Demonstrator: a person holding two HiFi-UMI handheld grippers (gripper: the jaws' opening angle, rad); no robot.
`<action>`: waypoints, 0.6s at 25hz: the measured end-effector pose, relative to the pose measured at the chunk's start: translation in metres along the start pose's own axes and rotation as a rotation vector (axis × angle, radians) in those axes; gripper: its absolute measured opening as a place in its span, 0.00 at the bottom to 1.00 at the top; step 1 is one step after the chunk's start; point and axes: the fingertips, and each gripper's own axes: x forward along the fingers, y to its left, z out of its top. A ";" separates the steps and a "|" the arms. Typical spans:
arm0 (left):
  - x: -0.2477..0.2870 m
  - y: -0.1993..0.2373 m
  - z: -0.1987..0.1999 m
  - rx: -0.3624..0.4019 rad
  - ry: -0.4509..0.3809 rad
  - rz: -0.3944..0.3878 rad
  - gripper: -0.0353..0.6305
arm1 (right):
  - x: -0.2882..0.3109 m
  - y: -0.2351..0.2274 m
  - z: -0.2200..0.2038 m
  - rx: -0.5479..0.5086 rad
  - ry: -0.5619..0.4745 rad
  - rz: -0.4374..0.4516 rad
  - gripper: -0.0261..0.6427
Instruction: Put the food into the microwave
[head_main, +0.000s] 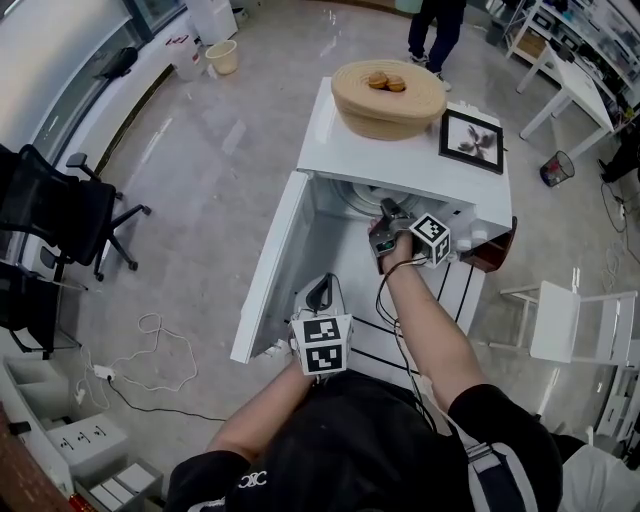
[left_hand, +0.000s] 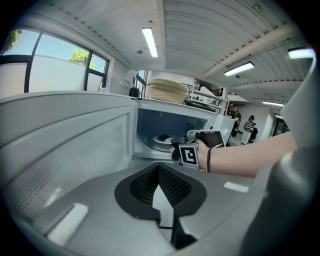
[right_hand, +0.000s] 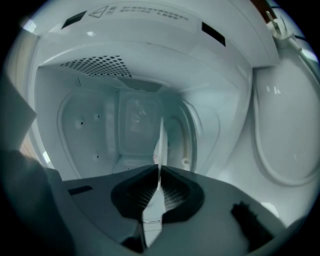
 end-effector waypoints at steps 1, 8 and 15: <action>0.000 0.001 0.000 0.000 0.001 0.001 0.06 | 0.001 -0.002 0.001 -0.002 -0.002 -0.007 0.07; -0.003 0.002 0.003 0.000 -0.022 -0.001 0.06 | 0.006 -0.004 0.009 -0.084 -0.007 -0.055 0.07; -0.004 0.002 0.000 0.001 -0.020 0.001 0.06 | 0.010 -0.004 0.020 -0.324 -0.016 -0.159 0.09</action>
